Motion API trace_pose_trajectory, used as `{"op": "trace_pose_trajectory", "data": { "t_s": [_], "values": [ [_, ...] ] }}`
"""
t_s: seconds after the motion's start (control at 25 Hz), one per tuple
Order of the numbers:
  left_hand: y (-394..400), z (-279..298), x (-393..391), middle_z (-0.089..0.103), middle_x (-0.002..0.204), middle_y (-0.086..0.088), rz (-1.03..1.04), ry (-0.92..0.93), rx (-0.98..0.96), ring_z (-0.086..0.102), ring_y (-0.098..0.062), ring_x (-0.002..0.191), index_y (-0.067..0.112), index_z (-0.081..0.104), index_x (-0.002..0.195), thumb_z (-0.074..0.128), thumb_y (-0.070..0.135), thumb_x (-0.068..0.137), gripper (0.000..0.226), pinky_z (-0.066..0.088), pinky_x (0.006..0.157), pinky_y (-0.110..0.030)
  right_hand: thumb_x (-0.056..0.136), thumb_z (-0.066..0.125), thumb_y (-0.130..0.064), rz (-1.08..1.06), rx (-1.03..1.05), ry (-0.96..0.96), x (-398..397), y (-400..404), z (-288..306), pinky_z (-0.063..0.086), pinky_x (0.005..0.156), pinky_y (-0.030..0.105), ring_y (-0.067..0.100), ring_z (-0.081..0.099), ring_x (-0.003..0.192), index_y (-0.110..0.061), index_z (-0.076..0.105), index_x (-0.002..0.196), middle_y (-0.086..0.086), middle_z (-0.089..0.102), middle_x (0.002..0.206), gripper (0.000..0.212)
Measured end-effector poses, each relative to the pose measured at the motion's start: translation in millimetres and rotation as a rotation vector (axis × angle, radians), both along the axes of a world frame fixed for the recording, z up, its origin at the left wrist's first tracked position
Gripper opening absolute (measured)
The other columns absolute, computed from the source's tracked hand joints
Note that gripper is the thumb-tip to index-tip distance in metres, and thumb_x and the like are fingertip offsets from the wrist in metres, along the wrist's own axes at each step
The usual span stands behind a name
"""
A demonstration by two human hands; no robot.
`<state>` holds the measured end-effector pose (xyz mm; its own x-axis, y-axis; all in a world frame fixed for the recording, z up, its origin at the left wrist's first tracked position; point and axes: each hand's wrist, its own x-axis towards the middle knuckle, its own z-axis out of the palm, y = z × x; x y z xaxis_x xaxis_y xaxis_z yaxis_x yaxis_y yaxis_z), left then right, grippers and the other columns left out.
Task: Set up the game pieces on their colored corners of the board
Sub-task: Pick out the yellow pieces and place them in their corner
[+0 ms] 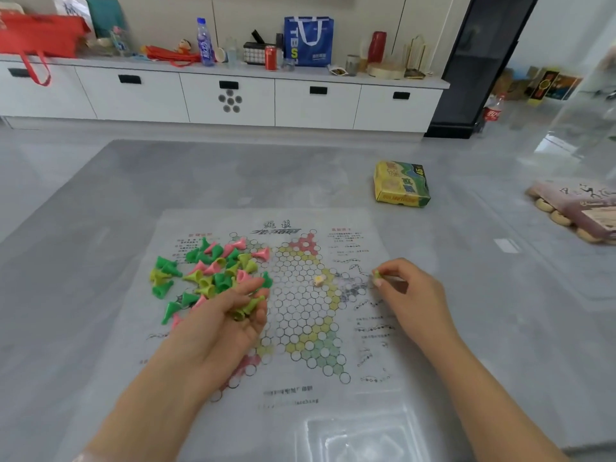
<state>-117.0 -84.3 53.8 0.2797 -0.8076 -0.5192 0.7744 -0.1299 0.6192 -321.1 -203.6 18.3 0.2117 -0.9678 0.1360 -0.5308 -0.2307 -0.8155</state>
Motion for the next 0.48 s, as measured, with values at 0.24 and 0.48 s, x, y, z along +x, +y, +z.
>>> {"op": "trace_pose_trajectory", "data": {
  "t_s": [0.24,0.48],
  "values": [
    [13.2,-3.3,8.3,0.059,0.089,-0.008,0.031,-0.056,0.002,0.052,-0.011,0.074,0.003,0.061,0.096,0.042,-0.002,0.089,0.021,0.052,0.049,-0.014,0.083,0.063,-0.015,-0.015,-0.114,0.222,-8.5,-8.1,-7.6,0.032,0.078,0.017,0.018,0.051,0.095,-0.015,0.067,0.09,-0.004,0.057,0.09,0.008],
    [21.7,-19.7,7.4,0.059,0.079,-0.009,0.057,-0.091,0.109,0.05,-0.014,0.065,0.005,0.061,0.088,0.042,-0.001,0.09,0.02,0.048,0.04,-0.015,0.082,0.064,-0.018,0.027,-0.181,0.228,-4.9,-7.2,-11.7,0.036,0.072,0.019,0.018,0.05,0.091,-0.019,0.07,0.088,-0.006,0.063,0.086,0.008]
  ]
}}
